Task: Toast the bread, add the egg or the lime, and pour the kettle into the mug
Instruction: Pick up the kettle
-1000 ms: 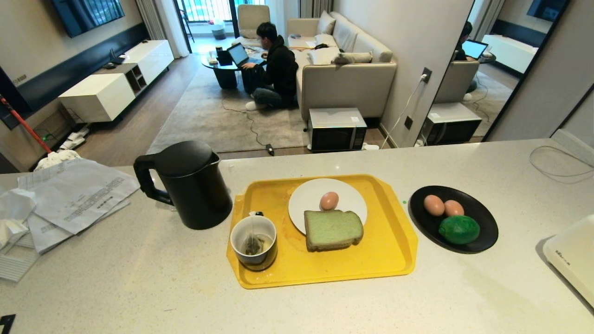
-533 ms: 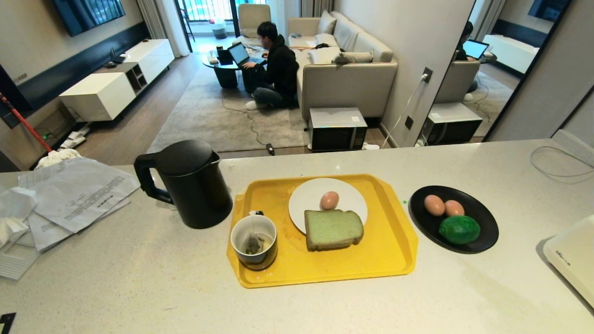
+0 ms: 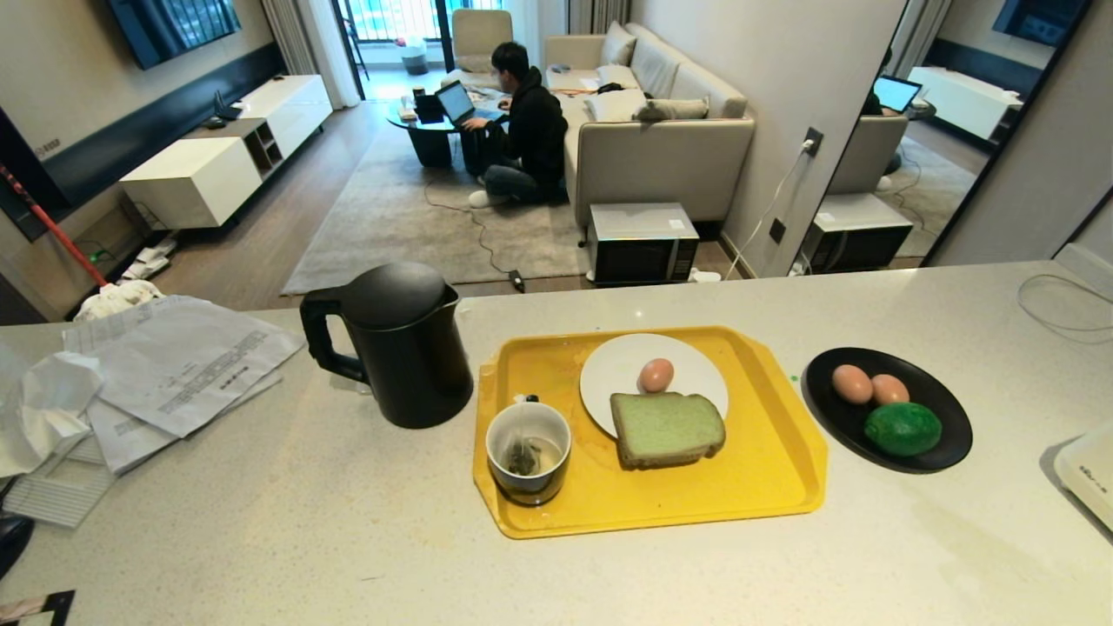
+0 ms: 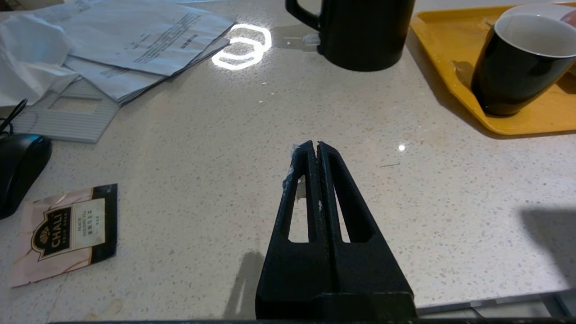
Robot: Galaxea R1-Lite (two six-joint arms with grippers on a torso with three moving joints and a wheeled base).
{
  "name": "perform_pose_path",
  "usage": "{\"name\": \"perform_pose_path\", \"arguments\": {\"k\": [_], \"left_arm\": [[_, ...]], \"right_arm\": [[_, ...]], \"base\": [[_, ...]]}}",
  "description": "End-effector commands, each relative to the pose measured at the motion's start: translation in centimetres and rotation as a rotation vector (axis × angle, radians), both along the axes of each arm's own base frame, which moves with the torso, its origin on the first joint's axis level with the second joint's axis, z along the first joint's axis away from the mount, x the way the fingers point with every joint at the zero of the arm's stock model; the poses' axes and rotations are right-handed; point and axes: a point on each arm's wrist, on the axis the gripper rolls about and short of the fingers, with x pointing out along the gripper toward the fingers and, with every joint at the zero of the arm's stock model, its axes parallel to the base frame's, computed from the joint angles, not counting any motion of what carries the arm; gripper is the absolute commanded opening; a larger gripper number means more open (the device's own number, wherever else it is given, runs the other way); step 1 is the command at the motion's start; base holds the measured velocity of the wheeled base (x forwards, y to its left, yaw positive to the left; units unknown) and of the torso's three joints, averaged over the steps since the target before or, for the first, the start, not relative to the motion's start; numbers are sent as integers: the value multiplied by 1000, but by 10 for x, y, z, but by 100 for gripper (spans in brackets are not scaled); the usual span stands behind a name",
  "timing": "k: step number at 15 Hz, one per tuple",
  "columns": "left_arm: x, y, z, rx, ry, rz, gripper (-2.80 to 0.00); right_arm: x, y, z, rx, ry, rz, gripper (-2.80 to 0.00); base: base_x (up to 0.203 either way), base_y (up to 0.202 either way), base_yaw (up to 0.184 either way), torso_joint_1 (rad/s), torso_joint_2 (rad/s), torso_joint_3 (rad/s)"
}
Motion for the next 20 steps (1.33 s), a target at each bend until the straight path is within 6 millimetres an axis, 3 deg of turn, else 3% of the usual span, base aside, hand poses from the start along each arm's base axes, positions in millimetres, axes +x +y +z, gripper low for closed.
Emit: {"name": "perform_pose_path", "arguments": {"k": [1,20], "left_arm": [[0,0,0,-2,-1,1,-280],[0,0,0,0,-1,2,-280]], "right_arm": [[0,0,0,-1,2,1,-280],[0,0,0,1,2,1,-280]], "base": [[0,0,0,0,0,0],[0,0,0,0,0,0]]}}
